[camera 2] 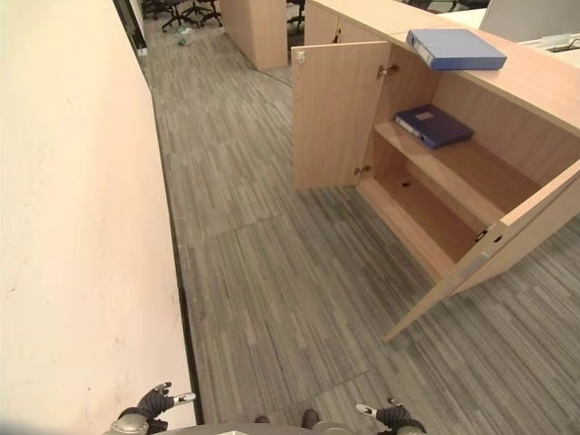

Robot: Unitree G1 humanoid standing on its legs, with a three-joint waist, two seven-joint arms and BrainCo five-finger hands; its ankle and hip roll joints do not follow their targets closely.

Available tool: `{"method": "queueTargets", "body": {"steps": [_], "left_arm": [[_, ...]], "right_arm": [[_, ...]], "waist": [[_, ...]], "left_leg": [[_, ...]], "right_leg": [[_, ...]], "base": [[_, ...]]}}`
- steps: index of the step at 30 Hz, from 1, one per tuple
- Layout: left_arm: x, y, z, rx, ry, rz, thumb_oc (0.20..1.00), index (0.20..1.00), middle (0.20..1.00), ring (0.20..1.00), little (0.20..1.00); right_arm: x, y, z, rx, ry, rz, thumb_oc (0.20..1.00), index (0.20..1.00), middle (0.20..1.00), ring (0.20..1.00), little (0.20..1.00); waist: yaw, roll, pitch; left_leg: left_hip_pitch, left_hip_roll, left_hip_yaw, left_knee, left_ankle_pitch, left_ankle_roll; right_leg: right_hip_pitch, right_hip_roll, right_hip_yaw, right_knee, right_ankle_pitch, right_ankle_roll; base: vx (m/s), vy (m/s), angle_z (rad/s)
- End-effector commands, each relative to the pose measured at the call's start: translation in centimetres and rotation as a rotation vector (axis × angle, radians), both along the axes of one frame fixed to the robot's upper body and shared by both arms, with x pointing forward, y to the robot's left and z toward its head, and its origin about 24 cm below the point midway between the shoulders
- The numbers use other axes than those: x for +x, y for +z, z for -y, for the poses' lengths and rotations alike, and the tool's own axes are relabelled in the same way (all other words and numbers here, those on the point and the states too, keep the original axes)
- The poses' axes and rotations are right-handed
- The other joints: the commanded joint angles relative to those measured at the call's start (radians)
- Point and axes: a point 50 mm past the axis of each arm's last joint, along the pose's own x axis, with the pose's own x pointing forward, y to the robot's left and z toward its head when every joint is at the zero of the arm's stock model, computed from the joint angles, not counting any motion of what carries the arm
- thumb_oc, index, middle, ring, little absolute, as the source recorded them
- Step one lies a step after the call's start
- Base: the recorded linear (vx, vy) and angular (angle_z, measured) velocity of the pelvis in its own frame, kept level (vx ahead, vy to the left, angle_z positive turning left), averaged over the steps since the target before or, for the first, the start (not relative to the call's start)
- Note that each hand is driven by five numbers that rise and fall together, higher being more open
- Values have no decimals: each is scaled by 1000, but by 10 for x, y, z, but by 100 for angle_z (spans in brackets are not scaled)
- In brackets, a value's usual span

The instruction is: Put the empty folder in the office cabinet

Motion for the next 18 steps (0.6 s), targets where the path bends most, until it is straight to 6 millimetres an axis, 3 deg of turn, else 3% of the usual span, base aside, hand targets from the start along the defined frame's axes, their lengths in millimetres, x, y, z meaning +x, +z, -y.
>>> {"method": "queueTargets", "body": {"steps": [1,10,16,18], "left_arm": [[15,2,6,2,-24,34,1000,1000,1000,1000,1000],[17,2,7,6,-27,36,1000,1000,1000,1000,1000],[15,2,6,4,6,37,1000,1000,1000,1000,1000],[24,4,7,2,-2,65,1000,1000,1000,1000,1000]], "right_arm": [[9,1,-2,-17,58,17,1000,1000,1000,1000,1000],[10,2,-2,-24,61,15,1000,1000,1000,1000,1000],[7,1,-2,-26,45,8,1000,1000,1000,1000,1000],[11,2,0,-32,26,30,1000,1000,1000,1000,1000]], "waist": [[14,-44,12],[15,-44,13],[12,-32,33],[13,-31,58]], "left_leg": [[-7,69,-33,-1,-42,-53],[-13,70,-39,-1,-39,-57],[-8,100,-56,3,-25,-67],[-58,110,-54,64,-21,-84]], "right_leg": [[45,-119,19,7,-84,158],[42,-119,14,7,-86,155],[35,-90,16,37,-115,129],[24,-86,9,53,-127,118]], "base": [[0,0,0],[-2,-23,2],[4,-131,7],[-79,-132,7]]}}
